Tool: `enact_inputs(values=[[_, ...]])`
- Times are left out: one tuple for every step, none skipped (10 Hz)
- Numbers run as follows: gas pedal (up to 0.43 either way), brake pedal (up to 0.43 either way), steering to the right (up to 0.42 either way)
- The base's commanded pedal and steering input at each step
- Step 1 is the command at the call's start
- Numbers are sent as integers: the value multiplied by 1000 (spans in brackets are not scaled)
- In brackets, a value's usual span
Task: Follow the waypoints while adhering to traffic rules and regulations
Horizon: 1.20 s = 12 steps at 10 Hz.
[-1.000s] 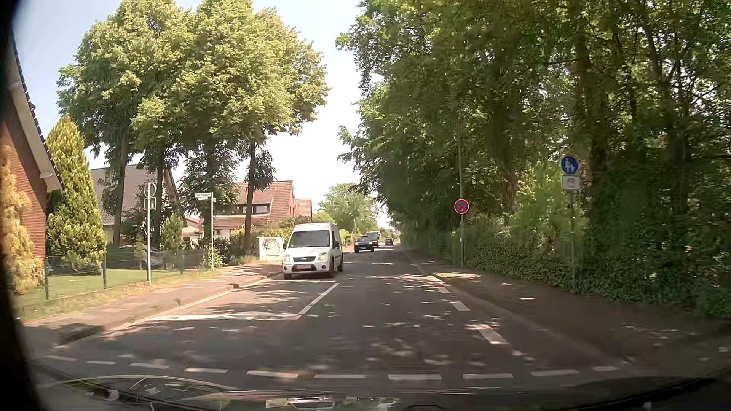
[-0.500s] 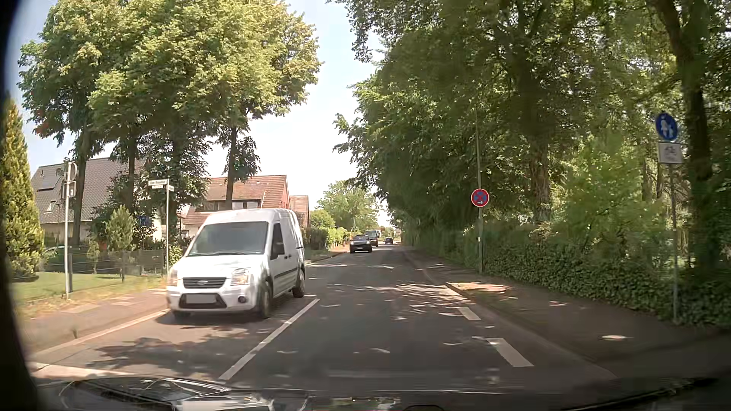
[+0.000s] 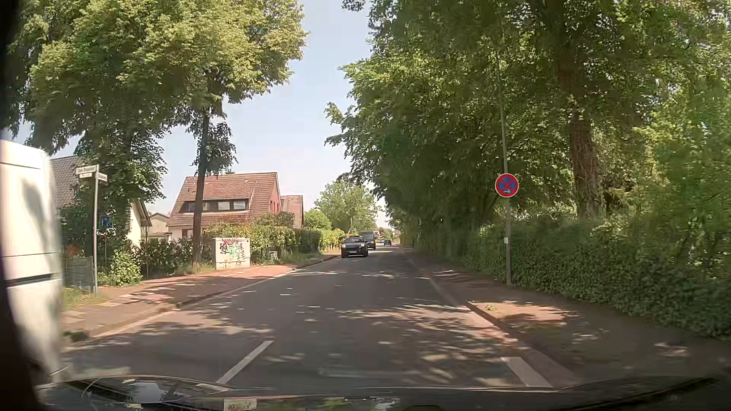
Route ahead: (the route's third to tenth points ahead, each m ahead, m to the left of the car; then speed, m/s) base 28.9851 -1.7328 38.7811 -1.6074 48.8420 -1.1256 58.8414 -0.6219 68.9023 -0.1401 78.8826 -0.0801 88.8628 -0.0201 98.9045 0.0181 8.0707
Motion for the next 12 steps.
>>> enact_inputs(values=[[118,0,2],[110,0,2],[110,0,1],[110,0,1],[110,0,-1],[110,0,-2],[110,0,-2],[110,0,-2],[110,0,-2],[110,0,-2],[110,0,-2],[110,0,-2]])
